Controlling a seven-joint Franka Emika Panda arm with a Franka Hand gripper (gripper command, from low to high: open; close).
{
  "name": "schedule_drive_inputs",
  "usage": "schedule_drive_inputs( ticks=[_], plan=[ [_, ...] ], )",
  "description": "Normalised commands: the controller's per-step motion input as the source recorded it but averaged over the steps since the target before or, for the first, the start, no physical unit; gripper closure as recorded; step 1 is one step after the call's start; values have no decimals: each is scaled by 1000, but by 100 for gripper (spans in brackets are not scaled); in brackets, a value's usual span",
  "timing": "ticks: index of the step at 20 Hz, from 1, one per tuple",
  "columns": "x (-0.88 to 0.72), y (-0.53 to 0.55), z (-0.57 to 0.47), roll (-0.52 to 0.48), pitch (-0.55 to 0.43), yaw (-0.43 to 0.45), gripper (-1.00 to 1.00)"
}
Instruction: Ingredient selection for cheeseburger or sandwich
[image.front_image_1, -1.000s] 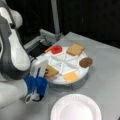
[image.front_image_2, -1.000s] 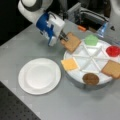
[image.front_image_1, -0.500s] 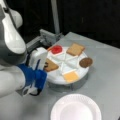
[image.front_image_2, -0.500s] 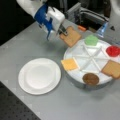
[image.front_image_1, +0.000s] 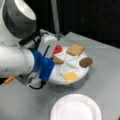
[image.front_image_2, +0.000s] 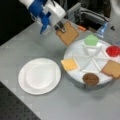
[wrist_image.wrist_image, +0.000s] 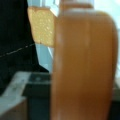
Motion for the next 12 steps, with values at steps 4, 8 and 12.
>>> schedule_drive_inputs(
  ticks=[4,8,12],
  plan=[
    [358,-175,-72,-102,112,190,100],
    [459,-240,-136,-37,118,196,100],
    [509,-219,-97,-14,98,207,100]
  ],
)
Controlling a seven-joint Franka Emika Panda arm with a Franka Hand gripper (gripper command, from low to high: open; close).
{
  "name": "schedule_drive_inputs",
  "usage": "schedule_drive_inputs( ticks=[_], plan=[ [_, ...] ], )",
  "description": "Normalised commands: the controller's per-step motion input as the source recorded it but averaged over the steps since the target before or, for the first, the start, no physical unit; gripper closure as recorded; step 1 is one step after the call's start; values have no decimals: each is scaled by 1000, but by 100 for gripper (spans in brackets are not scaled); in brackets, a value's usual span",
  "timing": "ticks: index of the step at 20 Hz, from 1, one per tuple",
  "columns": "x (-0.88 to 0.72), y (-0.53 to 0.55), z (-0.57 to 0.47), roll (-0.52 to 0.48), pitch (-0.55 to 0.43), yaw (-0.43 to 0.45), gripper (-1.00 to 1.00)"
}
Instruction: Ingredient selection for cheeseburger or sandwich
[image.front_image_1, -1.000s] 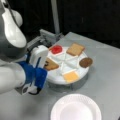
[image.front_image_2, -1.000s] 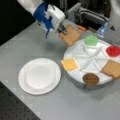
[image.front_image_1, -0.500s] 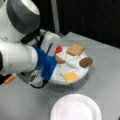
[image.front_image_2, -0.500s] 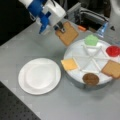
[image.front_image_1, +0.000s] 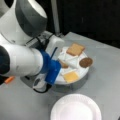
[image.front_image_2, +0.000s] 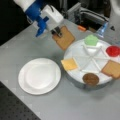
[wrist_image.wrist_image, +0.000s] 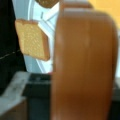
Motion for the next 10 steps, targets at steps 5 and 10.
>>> schedule_drive_inputs(
  ticks=[5,10],
  plan=[
    [484,-201,-82,-8,74,195,100],
    [491,-257,-148,10,38,202,100]
  ],
)
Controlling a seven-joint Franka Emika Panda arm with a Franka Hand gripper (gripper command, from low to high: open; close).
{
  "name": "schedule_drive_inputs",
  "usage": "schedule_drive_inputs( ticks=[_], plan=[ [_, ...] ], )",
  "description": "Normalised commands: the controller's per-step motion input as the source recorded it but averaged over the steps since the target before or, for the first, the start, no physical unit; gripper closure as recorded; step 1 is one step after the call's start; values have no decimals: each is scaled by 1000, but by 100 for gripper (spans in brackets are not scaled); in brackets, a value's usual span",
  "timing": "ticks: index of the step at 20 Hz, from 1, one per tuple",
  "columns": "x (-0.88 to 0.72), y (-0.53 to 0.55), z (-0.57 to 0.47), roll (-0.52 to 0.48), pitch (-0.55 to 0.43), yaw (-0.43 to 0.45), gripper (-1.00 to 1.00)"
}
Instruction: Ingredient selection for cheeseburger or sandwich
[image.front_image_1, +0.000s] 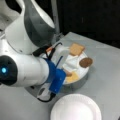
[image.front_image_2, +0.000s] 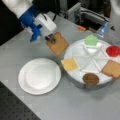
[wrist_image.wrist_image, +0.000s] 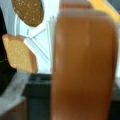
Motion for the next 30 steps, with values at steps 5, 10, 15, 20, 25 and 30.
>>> schedule_drive_inputs(
  ticks=[5,10,15,20,25,30],
  plan=[
    [489,-280,-197,78,0,224,100],
    [463,-273,-165,144,20,208,100],
    [506,-299,-161,213,67,217,100],
    [534,-305,-109,253,63,216,100],
    [526,-331,-22,289,61,208,100],
    [535,-331,-8,314,88,195,100]
  ],
)
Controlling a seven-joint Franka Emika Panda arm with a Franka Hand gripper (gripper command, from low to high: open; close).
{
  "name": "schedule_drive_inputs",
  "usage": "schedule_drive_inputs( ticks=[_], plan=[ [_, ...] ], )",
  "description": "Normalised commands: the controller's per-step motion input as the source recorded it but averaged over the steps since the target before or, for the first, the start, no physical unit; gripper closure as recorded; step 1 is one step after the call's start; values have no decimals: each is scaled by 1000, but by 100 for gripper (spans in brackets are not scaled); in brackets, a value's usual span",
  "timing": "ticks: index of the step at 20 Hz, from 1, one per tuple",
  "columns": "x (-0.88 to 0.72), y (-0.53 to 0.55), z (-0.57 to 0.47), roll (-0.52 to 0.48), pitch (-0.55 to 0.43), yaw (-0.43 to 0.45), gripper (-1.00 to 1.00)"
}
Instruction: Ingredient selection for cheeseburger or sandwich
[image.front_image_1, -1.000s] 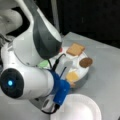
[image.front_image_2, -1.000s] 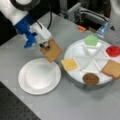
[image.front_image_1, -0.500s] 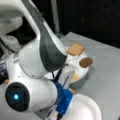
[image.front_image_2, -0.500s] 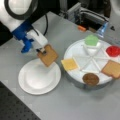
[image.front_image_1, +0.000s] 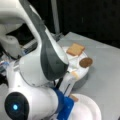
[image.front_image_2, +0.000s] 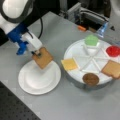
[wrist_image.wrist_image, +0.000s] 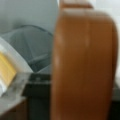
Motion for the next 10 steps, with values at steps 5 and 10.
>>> schedule_drive_inputs(
  ticks=[5,10],
  plan=[
    [596,-329,-66,318,69,150,100],
    [581,-232,-175,293,12,102,100]
  ],
)
